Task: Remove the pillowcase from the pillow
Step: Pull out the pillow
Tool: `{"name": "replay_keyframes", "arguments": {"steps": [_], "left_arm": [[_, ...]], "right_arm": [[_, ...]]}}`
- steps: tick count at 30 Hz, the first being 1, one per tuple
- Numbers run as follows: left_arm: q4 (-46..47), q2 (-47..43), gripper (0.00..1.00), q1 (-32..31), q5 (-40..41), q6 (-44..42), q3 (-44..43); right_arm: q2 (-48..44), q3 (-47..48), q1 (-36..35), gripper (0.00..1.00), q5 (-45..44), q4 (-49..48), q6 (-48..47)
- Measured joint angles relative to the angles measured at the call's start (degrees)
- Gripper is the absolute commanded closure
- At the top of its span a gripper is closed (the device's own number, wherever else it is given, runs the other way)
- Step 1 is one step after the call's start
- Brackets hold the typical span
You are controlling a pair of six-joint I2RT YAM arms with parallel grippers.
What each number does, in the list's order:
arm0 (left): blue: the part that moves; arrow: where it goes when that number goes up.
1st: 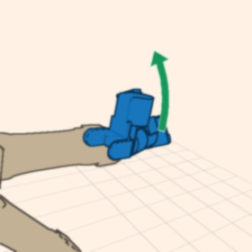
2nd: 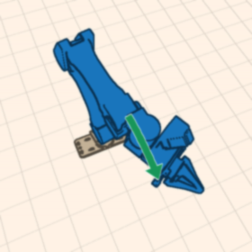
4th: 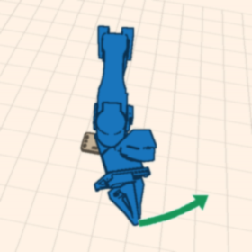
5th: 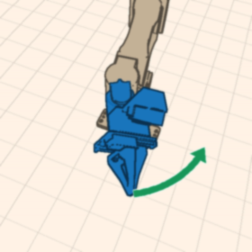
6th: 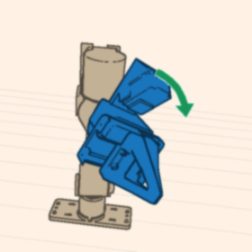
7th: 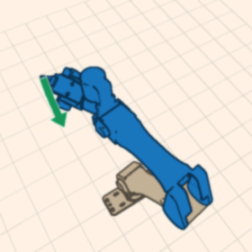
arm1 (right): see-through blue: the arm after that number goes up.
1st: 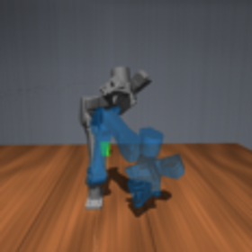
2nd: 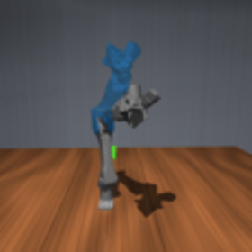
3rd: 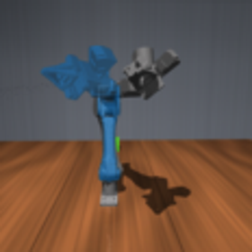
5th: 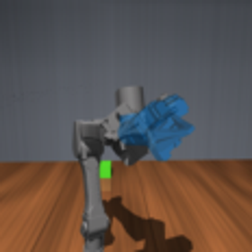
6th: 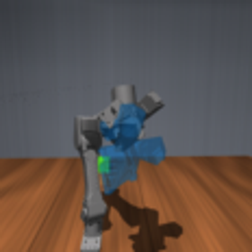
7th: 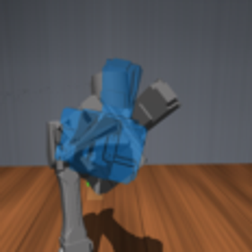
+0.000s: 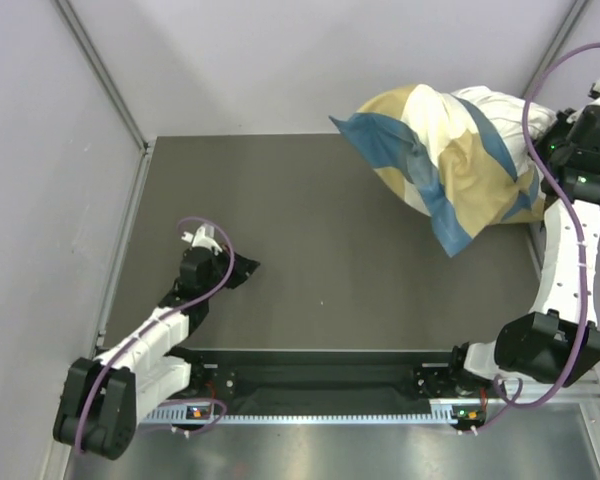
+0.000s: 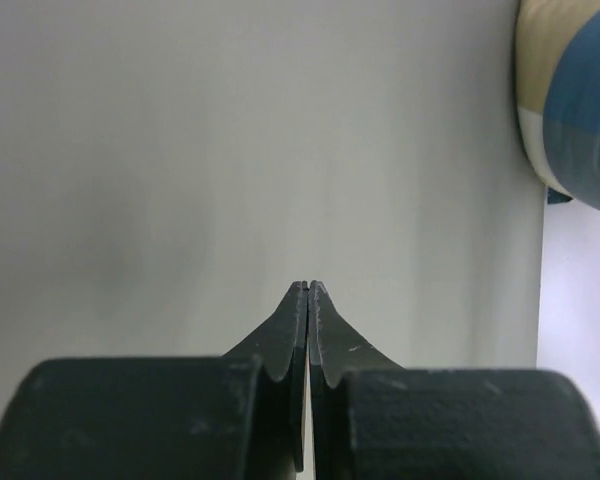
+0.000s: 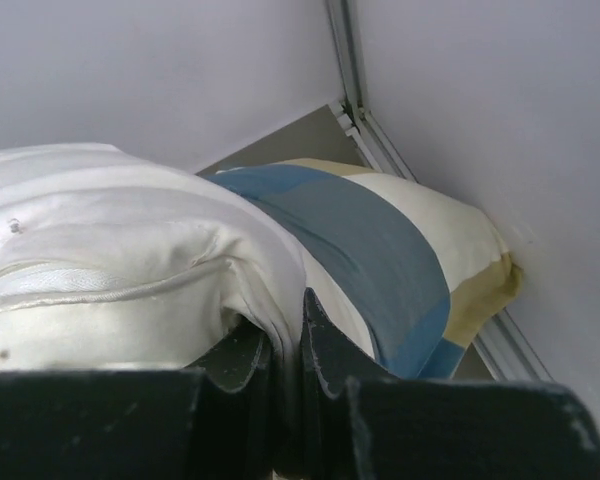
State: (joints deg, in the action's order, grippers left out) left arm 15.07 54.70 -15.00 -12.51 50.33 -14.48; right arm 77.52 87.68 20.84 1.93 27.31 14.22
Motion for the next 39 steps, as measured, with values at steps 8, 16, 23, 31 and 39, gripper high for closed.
{"name": "replay_keyframes", "arguments": {"steps": [8,16,23,31,39], "left_arm": [[-4.81,4.52,0.72,-3.21,-0.76,-2.56,-16.92],[2.14,6.93,0.01,-18.40,-1.42,4.92,-25.11],[6.62,15.41,0.01,-22.73,-1.38,11.80,-22.21],[5.97,16.81,0.01,-24.15,2.47,13.73,-21.44],[6.56,19.76,0.01,-24.17,6.88,14.25,-22.38]], "right_arm": [[-3.91,-7.65,-14.73,1.00,-4.28,-5.01,-0.70],[-5.55,-21.03,-40.72,1.00,-5.05,-9.11,2.64],[-3.04,-23.93,-50.38,1.00,-12.39,-15.80,6.56],[-1.70,-23.91,-57.96,1.00,-20.39,-17.99,6.88],[-2.69,-26.49,-63.65,1.00,-25.53,-19.28,7.52]]}}
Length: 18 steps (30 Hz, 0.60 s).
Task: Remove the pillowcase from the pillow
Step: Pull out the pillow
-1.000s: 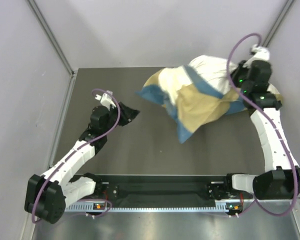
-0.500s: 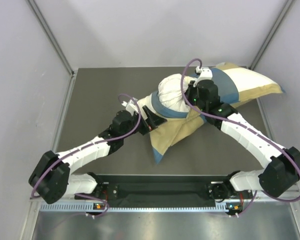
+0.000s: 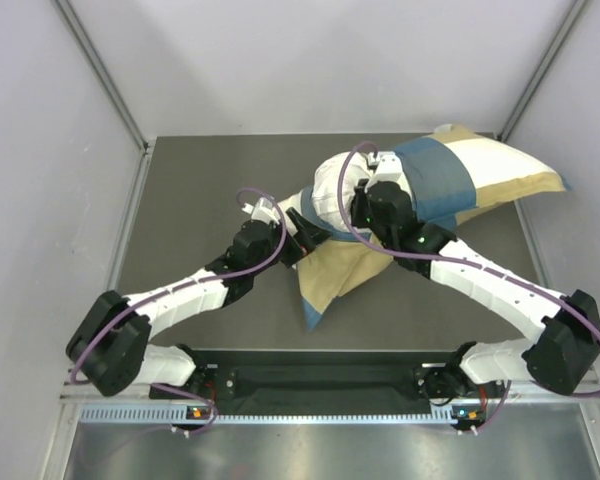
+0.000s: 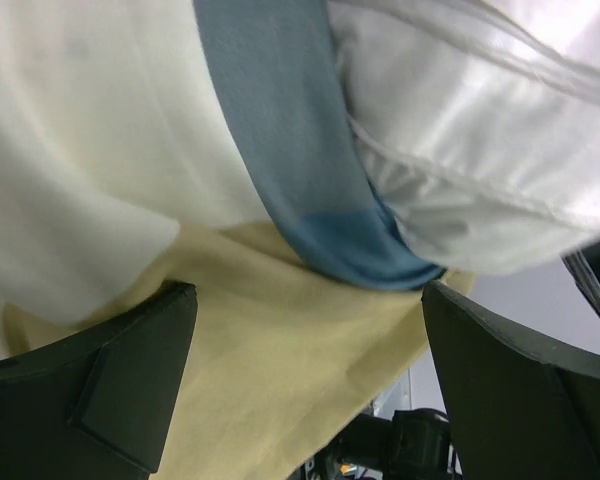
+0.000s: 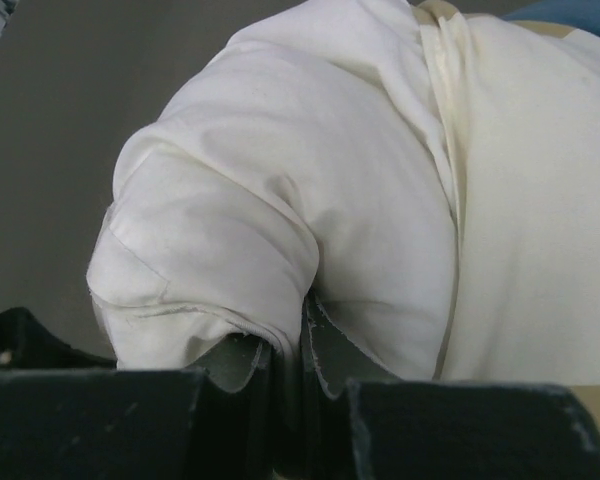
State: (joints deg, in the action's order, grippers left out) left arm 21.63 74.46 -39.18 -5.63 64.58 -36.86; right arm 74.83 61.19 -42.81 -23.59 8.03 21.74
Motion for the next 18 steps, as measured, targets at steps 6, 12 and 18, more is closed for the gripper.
{"name": "replay_keyframes", "arguments": {"steps": [6,12,18], "left_arm": [[1.44,6.71,0.01,-0.17,0.72,0.94,-1.88],[2.95,9.92,0.81,-0.81,0.52,1.57,-3.39],[5.27,10.45,1.00,-1.84,-0.52,1.77,-2.99]], "right_arm": [[-4.55,-4.39,-3.61,1.00,-2.49,0.15,1.33],[-9.38,-7.56,-5.99,1.00,-3.69,1.40,2.51],[-12.22,-10.60,-7.43,1.00,-4.42,2.34,3.91]]}}
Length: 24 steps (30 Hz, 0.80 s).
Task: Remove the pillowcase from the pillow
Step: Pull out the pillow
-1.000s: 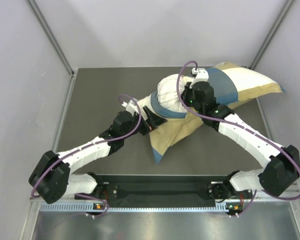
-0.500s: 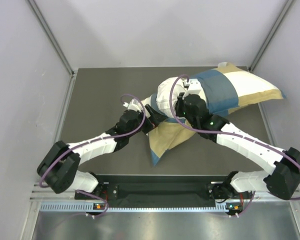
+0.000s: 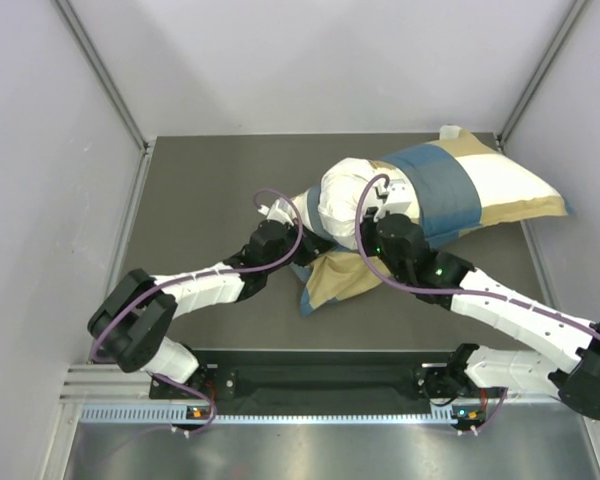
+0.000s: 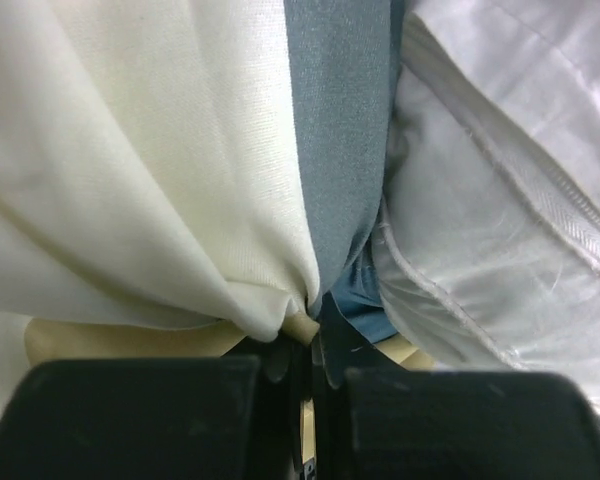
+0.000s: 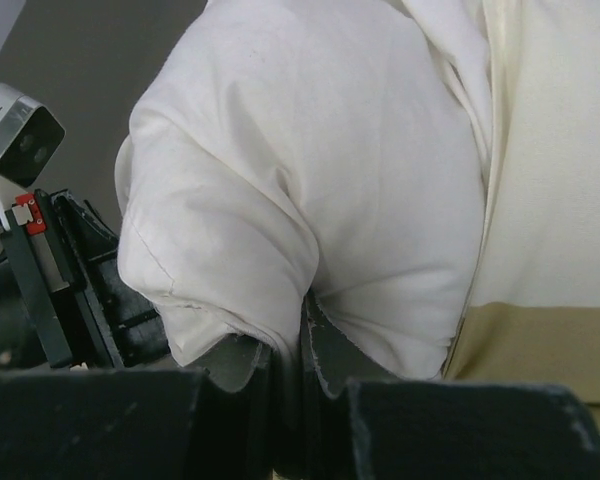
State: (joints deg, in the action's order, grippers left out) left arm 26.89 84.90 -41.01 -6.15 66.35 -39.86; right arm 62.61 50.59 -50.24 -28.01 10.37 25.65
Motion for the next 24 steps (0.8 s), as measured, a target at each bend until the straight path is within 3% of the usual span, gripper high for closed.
{"name": "replay_keyframes", "arguments": {"steps": [4,9,16,24], "left_arm": [[3.23,-1.64,1.00,-0.22,-0.13,0.33,3.63],[5.16,-9.81,1.00,-0.39,1.64,0.70,11.82],[4.46,-23.08,1.00,-0.39,5.60,-0.50,18.73],[5.44,-25.90,1.00,-0.90,7.13,-0.55,21.92]], "right_arm": [[-0.07,-0.26,-0.09,1.00,-0.87,0.46,0.04],[2.84,0.98,3.76,1.00,1.73,0.81,-0.07],[5.22,2.78,15.41,1.00,17.42,1.49,0.00],[6.03,3.21,23.71,1.00,32.85,2.12,-0.07]]}}
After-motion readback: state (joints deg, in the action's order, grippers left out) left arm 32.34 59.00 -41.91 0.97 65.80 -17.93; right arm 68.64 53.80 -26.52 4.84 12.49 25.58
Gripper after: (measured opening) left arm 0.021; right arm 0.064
